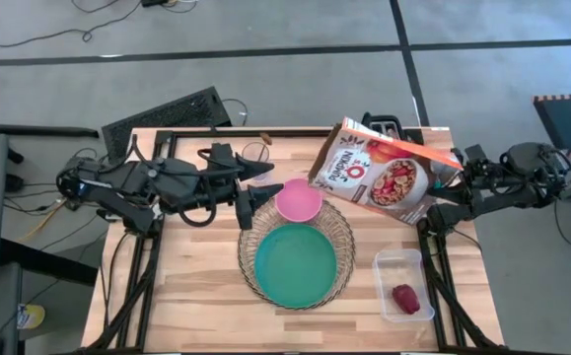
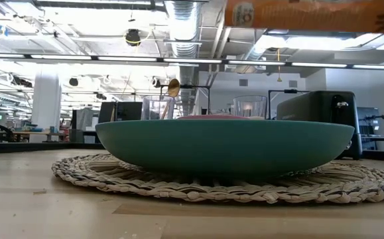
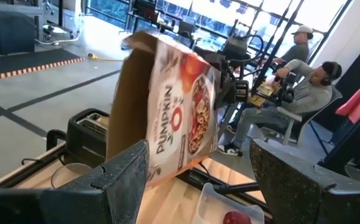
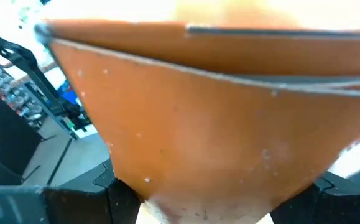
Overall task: Arrange a breakfast setting
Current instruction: Pour the cereal from the orange cereal box into the pink bowl
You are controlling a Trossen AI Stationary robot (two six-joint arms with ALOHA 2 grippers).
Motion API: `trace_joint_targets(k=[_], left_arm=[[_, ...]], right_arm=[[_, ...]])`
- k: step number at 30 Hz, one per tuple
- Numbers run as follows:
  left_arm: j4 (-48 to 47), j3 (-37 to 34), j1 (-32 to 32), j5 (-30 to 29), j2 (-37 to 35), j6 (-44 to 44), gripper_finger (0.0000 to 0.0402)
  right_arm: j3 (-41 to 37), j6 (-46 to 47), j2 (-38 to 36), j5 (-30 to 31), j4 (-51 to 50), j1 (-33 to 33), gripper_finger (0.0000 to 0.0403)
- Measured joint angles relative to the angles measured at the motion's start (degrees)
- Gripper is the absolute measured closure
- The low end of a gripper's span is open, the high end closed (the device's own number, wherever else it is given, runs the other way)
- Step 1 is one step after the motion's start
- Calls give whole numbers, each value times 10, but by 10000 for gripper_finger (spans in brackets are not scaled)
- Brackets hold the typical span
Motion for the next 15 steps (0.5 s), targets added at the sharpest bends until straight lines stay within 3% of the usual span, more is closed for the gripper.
trace_joint_targets(k=[15], left_arm=[[1, 0, 6, 4, 11, 6, 140]], right_arm=[[-82, 16, 2, -1, -4, 0, 113]])
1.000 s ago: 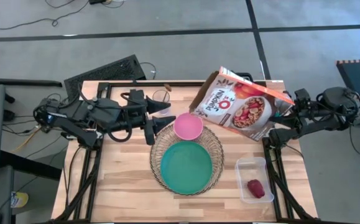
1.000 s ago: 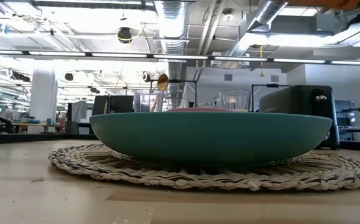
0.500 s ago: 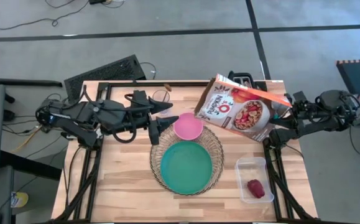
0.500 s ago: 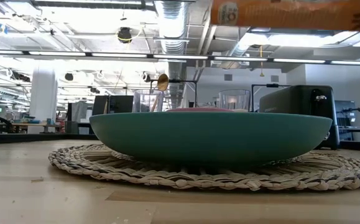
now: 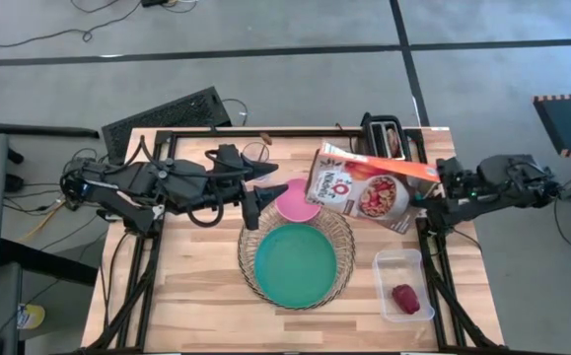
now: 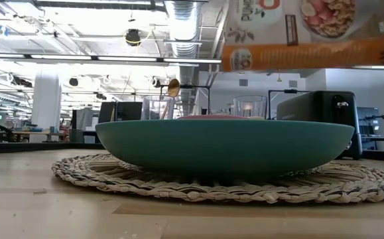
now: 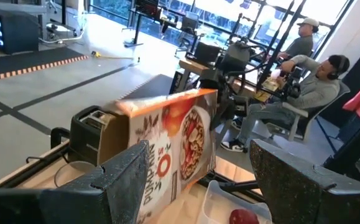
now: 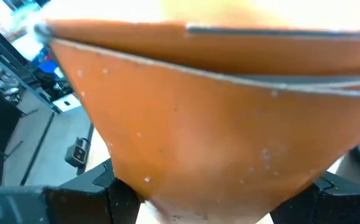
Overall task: Arrange a breakfast setting
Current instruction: Pour the cereal from the orange cereal box into the pink bowl
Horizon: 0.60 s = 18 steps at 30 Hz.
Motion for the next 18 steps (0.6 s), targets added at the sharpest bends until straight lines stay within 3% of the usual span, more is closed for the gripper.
trace_joint_targets(k=[18], left_arm=[[-73, 0, 10, 27, -60, 26, 140]], right_arm=[[-6, 16, 101, 30, -8, 0, 113]])
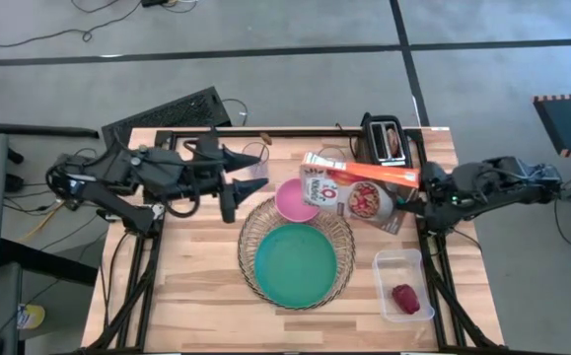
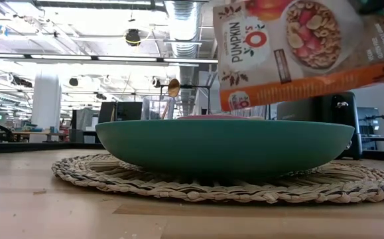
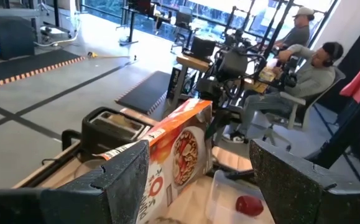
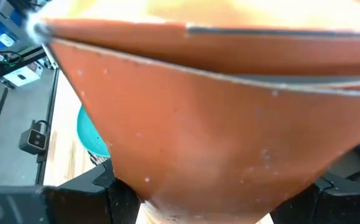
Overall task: Arrange a breakfast setting
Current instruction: Pour the cereal from the orange cereal box into the pink bowl
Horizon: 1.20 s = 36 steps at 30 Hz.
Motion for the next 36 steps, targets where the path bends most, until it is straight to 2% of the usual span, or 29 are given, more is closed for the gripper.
trace_joint_targets(k=[12, 36], left_arm=[[-111, 0, 0, -16, -63, 0, 140], [-234, 0, 0, -27, -92, 24, 140]], right_arm=[[5, 55, 52, -1, 22, 0, 113], [183, 83, 207, -1, -86, 0, 113]])
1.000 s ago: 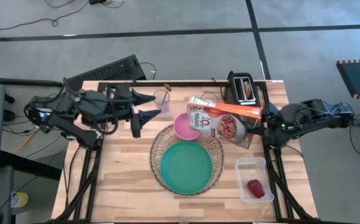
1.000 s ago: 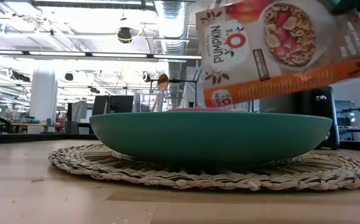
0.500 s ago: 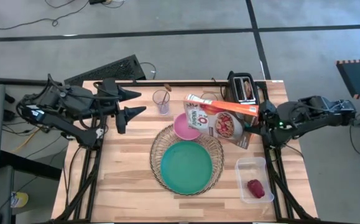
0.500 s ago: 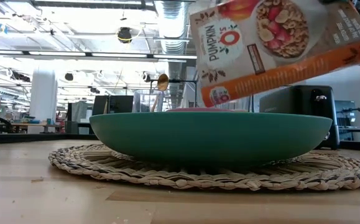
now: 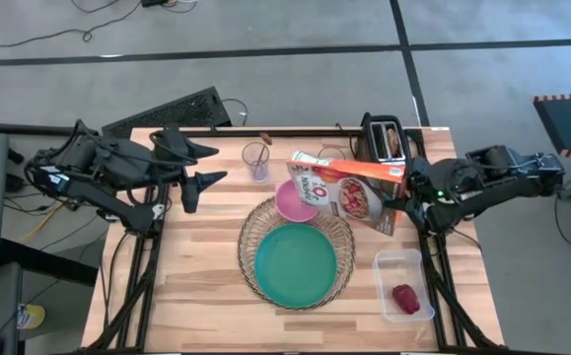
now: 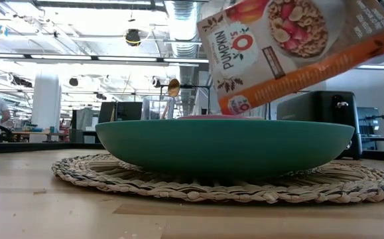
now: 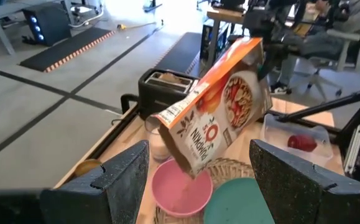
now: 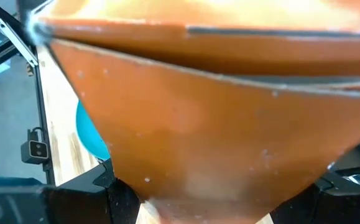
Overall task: Arrange a breakfast setting
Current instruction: Pour the cereal from the orange cereal box into the pink bowl
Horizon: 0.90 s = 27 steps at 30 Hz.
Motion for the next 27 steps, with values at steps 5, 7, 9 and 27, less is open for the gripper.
trace_joint_targets(k=[5, 7, 9, 27], left_arm=[[-48, -2, 0, -18, 0, -5, 140], [-51, -23, 0, -25, -4, -10, 140], [-45, -49, 0, -23, -10, -13, 140], [43, -209, 0, 17, -56, -42, 140]], right_arm=[[36, 0, 29, 0, -22, 0, 113], [47, 0, 42, 0, -33, 0, 113], [55, 0, 52, -3, -40, -1, 113], [64, -5, 68, -37, -31, -53, 113]])
